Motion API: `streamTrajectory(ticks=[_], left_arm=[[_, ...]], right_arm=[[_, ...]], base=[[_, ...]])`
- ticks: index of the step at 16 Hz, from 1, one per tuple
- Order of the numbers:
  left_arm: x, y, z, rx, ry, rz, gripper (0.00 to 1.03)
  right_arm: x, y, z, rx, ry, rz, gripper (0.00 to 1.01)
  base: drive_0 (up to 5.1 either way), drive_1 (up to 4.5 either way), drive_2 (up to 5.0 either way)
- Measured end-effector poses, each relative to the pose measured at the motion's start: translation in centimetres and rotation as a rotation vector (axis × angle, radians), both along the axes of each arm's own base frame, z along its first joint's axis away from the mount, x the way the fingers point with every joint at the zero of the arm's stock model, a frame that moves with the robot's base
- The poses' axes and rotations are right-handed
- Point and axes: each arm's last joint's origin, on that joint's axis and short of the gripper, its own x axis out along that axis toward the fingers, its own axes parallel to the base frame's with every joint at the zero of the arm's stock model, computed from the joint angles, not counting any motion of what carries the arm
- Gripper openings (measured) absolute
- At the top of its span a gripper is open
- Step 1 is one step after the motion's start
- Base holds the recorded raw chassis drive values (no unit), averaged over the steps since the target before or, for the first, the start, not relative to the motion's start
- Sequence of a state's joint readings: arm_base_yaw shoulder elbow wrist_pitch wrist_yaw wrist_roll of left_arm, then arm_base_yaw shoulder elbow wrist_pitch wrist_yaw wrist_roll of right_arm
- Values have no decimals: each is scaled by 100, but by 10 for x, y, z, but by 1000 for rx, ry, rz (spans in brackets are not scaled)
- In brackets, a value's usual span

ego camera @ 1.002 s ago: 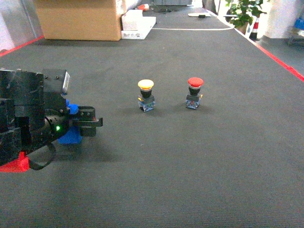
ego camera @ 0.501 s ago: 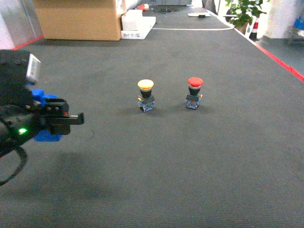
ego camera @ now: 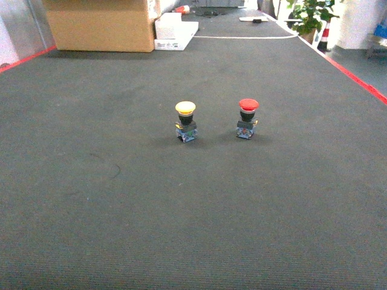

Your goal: Pick blue part to blue bin on bottom shelf

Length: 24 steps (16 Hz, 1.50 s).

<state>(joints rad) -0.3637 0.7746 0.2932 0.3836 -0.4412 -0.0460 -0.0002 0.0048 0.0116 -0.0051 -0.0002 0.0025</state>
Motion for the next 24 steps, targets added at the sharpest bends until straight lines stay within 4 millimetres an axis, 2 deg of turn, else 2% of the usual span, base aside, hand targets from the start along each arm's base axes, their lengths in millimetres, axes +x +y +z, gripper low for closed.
streamTrajectory(ticks=[1,3,5,14,18,24], left_arm=[[-13,0,7,-6,-25,6,43],[-53,-1,18,-26,-76,30,43],[-68,0,27,-80,-150,26,43],[-65,-1,23,-58,-124,43,43],[-65,-1,23,-54,-120,43,43],[-65,0,23,-59,-126,49,43]], right_arm=[[0,0,0,0,0,0,98],[0,0,0,0,0,0,98],[0,0,0,0,0,0,98],[0,0,0,0,0,0,98],[0,0,0,0,-4,0,98],[0,0,0,0,0,2,98]], base=[[0,0,0],[0,0,0],[0,0,0],[0,0,0],[-1,-389,387],[-115,-115,-115]])
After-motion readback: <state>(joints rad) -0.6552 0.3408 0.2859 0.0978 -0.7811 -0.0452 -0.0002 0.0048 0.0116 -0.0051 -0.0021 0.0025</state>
